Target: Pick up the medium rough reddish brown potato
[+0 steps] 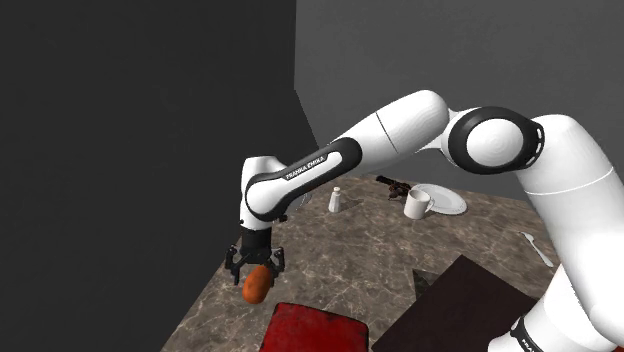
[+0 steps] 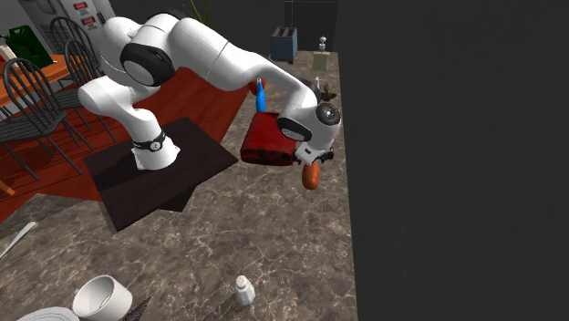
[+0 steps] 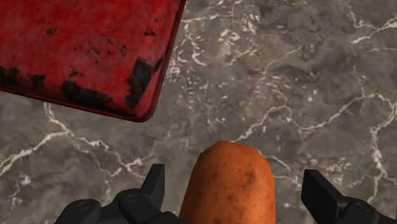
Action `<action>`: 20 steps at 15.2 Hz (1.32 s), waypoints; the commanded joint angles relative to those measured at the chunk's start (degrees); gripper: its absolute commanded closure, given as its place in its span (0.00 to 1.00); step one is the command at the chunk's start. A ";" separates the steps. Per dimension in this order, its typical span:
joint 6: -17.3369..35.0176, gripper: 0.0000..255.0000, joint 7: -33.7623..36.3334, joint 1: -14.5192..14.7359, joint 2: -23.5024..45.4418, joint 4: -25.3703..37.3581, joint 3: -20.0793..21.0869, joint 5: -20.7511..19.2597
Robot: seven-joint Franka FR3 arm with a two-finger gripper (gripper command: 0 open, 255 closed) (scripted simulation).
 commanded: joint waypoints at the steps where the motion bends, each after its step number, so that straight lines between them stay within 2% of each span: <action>1: 0.71 0.00 -0.06 0.25 1.35 0.64 -0.24 -0.12; 7: 2.60 0.00 -0.58 0.68 3.81 1.10 -0.69 -0.48; 8: 2.66 1.00 -0.58 0.67 3.76 0.99 -0.68 -0.47; 20: 1.37 1.00 -0.24 0.39 2.18 0.77 -0.39 -0.24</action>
